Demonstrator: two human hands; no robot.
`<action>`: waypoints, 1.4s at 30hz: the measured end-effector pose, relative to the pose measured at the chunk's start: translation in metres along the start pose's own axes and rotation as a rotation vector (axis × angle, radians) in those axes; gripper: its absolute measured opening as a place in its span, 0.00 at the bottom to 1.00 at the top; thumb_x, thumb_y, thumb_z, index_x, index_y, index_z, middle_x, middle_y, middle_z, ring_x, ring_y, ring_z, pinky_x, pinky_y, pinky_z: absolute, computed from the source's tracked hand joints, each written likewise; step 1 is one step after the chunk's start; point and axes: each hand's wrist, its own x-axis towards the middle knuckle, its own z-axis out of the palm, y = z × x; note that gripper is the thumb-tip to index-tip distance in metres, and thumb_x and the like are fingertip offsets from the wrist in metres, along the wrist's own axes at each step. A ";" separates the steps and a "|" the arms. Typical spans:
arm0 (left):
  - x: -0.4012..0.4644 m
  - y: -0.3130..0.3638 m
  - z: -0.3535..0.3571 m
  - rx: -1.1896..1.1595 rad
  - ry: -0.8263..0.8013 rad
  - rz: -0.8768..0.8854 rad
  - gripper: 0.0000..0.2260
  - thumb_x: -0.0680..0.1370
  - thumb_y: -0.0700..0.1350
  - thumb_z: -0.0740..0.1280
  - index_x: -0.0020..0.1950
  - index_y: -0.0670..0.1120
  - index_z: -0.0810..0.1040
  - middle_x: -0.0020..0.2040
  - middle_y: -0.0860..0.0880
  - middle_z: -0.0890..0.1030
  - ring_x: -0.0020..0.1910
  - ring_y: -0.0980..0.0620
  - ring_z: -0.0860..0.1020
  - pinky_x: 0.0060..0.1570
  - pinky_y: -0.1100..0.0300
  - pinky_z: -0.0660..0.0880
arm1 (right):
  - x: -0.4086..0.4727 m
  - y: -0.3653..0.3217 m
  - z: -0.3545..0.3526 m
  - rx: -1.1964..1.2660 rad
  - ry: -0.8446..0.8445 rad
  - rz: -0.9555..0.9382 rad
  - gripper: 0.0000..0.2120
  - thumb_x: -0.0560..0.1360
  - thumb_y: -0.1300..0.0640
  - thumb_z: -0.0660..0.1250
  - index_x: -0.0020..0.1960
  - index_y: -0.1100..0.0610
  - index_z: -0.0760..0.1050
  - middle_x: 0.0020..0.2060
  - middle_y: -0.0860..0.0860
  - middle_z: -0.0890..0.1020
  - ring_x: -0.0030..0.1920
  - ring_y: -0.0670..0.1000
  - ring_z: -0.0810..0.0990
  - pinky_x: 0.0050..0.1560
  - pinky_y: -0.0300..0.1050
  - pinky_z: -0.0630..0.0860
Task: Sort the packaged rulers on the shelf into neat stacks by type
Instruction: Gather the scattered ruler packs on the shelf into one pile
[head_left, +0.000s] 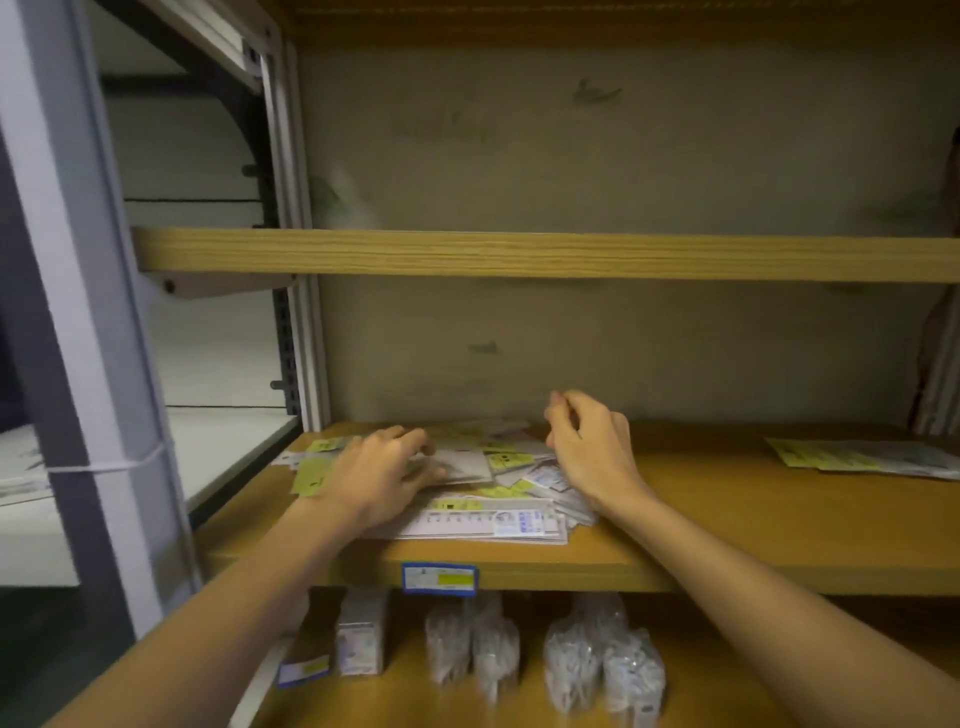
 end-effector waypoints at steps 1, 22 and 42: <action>-0.001 -0.009 -0.001 -0.005 -0.046 0.004 0.18 0.78 0.62 0.60 0.62 0.54 0.72 0.60 0.50 0.76 0.58 0.47 0.74 0.53 0.54 0.69 | -0.001 -0.006 0.007 -0.001 0.001 0.010 0.18 0.82 0.48 0.54 0.41 0.55 0.75 0.32 0.51 0.80 0.35 0.52 0.79 0.41 0.54 0.76; 0.002 -0.041 -0.016 0.123 0.087 0.135 0.12 0.80 0.51 0.60 0.63 0.53 0.72 0.53 0.49 0.80 0.52 0.45 0.78 0.48 0.54 0.71 | 0.020 -0.038 0.019 0.041 -0.059 0.318 0.19 0.82 0.46 0.54 0.47 0.57 0.77 0.32 0.52 0.84 0.35 0.50 0.80 0.46 0.48 0.76; 0.025 -0.030 0.000 0.065 0.322 0.319 0.14 0.73 0.61 0.64 0.44 0.51 0.71 0.44 0.53 0.76 0.42 0.50 0.75 0.41 0.59 0.67 | 0.057 0.002 0.028 0.465 -0.004 0.720 0.07 0.75 0.62 0.68 0.53 0.59 0.77 0.37 0.56 0.78 0.30 0.50 0.72 0.24 0.39 0.67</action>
